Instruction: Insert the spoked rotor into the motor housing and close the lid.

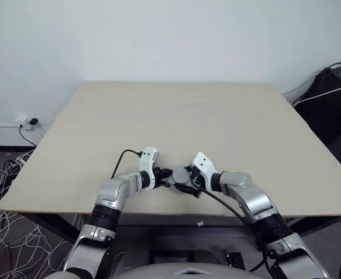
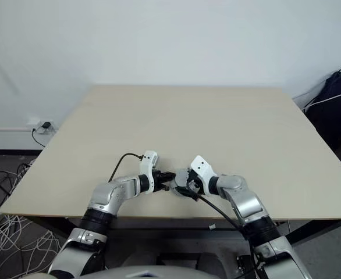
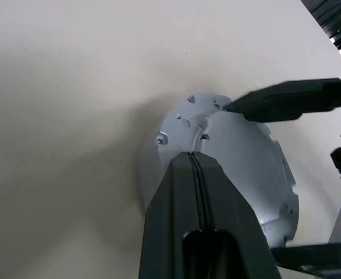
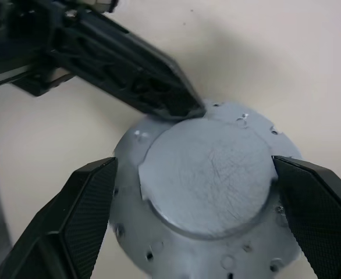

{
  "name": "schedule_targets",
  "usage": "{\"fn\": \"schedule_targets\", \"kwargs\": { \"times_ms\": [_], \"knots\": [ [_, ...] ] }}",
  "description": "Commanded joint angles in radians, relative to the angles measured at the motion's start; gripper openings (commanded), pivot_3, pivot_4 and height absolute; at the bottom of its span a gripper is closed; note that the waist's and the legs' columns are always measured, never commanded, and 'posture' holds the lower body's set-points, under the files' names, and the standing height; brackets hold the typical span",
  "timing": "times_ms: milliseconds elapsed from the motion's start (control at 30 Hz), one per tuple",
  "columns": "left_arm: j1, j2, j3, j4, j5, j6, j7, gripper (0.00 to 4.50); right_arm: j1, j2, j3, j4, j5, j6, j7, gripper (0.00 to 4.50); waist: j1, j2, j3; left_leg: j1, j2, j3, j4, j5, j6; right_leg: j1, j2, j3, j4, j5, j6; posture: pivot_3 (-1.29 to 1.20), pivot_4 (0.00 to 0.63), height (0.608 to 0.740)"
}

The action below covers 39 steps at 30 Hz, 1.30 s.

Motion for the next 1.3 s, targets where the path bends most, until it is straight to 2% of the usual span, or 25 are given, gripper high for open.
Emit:
{"fn": "schedule_targets", "kwargs": {
  "times_ms": [33,167,300,367,500,733,1033,1300],
  "knots": [
    [0.005,-0.002,-0.025,0.015,0.016,0.013,-0.004,0.00,0.009,-0.034,-0.055,-0.131,0.055,0.028,0.024,4.49,-0.001,0.000,0.000,-0.001,0.000,0.000,0.000,0.000,0.000,-0.001,0.000,0.000,0.000,0.000,0.000,0.00,0.000,0.740],
    [0.008,-0.007,-0.031,0.018,0.018,0.009,-0.009,0.00,0.038,-0.072,-0.099,-0.184,0.068,0.045,0.001,4.49,0.001,0.000,0.000,-0.001,0.000,0.000,-0.001,0.000,0.000,-0.001,0.000,0.000,0.000,0.000,0.000,0.00,0.000,0.740],
    [0.007,-0.012,-0.036,0.023,0.021,0.003,-0.014,0.00,0.067,-0.051,-0.176,-0.205,0.102,0.090,-0.072,4.49,0.003,-0.001,0.001,-0.001,0.000,0.000,-0.001,0.000,0.000,-0.001,0.000,0.000,0.000,0.000,0.000,0.00,0.000,0.740],
    [0.007,-0.015,-0.035,0.025,0.023,-0.002,-0.015,0.00,0.097,0.041,-0.266,-0.261,0.184,0.223,-0.184,4.49,0.004,-0.001,0.001,-0.001,0.000,0.000,-0.001,0.000,0.000,-0.001,0.000,0.000,0.000,0.000,0.000,0.00,0.000,0.740],
    [0.008,-0.016,-0.033,0.025,0.026,-0.007,-0.018,0.00,0.132,0.170,-0.366,-0.377,0.304,0.425,-0.307,4.49,0.006,0.000,0.000,-0.001,0.000,0.000,-0.001,0.000,0.000,-0.002,0.000,0.000,0.000,0.000,0.000,0.00,0.000,0.740],
    [0.003,-0.017,-0.036,0.031,0.028,-0.010,-0.026,0.00,0.097,0.336,-0.524,-0.423,0.450,0.720,-0.501,4.49,0.005,0.000,0.000,-0.002,0.000,0.000,-0.001,0.000,0.000,-0.002,0.000,0.000,0.000,0.000,0.000,0.00,0.000,0.740],
    [0.007,-0.022,-0.034,0.022,0.024,-0.014,-0.026,0.00,0.125,0.364,-0.542,-0.341,0.425,0.744,-0.609,4.49,0.003,0.001,0.000,-0.001,0.000,0.000,-0.001,0.000,0.000,-0.002,0.000,0.000,0.000,0.000,0.000,0.00,0.000,0.740],
    [0.009,-0.024,-0.037,0.016,0.024,-0.015,-0.028,0.00,0.148,0.417,-0.552,-0.294,0.456,0.754,-0.629,4.49,0.000,0.001,0.000,-0.001,-0.001,0.000,-0.001,0.000,0.000,-0.002,0.000,0.000,0.000,0.000,0.000,0.00,0.000,0.740]
  ]
}}
